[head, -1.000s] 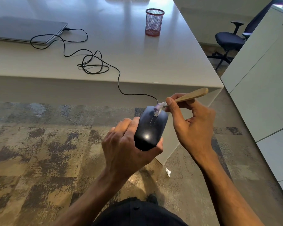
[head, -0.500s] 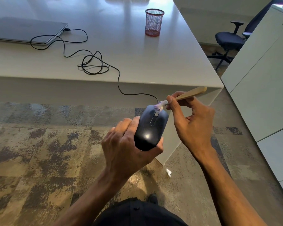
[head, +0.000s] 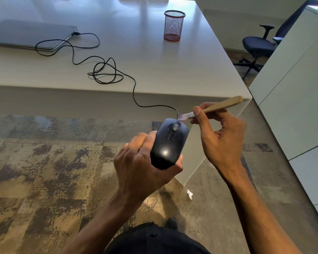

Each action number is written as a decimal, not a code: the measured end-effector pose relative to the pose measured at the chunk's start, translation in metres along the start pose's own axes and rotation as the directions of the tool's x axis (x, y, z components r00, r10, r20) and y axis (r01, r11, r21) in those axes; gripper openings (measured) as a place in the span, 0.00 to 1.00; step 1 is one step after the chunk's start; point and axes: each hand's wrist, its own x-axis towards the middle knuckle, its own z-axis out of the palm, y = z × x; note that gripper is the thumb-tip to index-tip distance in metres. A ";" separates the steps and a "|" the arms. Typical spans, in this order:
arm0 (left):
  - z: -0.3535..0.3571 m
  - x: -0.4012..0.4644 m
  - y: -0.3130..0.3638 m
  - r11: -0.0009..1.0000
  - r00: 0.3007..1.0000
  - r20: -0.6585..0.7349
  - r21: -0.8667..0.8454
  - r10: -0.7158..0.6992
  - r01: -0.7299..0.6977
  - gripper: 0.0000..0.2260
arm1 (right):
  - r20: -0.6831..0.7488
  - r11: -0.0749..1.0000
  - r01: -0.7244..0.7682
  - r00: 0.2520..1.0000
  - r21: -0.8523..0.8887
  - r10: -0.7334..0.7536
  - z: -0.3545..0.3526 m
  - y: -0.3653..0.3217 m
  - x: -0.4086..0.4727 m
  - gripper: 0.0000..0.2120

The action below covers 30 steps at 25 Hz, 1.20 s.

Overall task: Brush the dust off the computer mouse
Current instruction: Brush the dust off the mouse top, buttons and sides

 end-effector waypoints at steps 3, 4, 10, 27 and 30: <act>0.000 0.001 0.000 1.000 1.000 -0.010 0.003 0.000 0.000 0.31 | 0.032 1.000 -0.010 0.999 0.030 0.009 -0.002 -0.006 -0.004 0.01; 0.000 0.001 -0.001 1.000 1.000 -0.011 0.008 0.003 -0.003 0.31 | 0.043 0.999 -0.008 0.999 0.036 0.006 -0.003 -0.008 -0.006 0.01; 0.001 -0.002 -0.001 1.000 1.000 -0.011 0.021 0.011 -0.011 0.32 | 0.080 0.998 -0.005 0.997 0.057 0.001 -0.008 -0.013 -0.006 0.03; -0.001 -0.003 -0.001 0.997 0.995 -0.061 0.019 0.076 -0.075 0.33 | 0.162 0.996 -0.018 0.987 0.082 0.005 -0.011 -0.013 0.008 0.05; -0.001 -0.004 -0.001 0.997 0.996 -0.061 0.027 0.070 -0.068 0.32 | 0.123 0.998 -0.011 0.992 0.055 0.004 -0.010 -0.015 0.006 0.04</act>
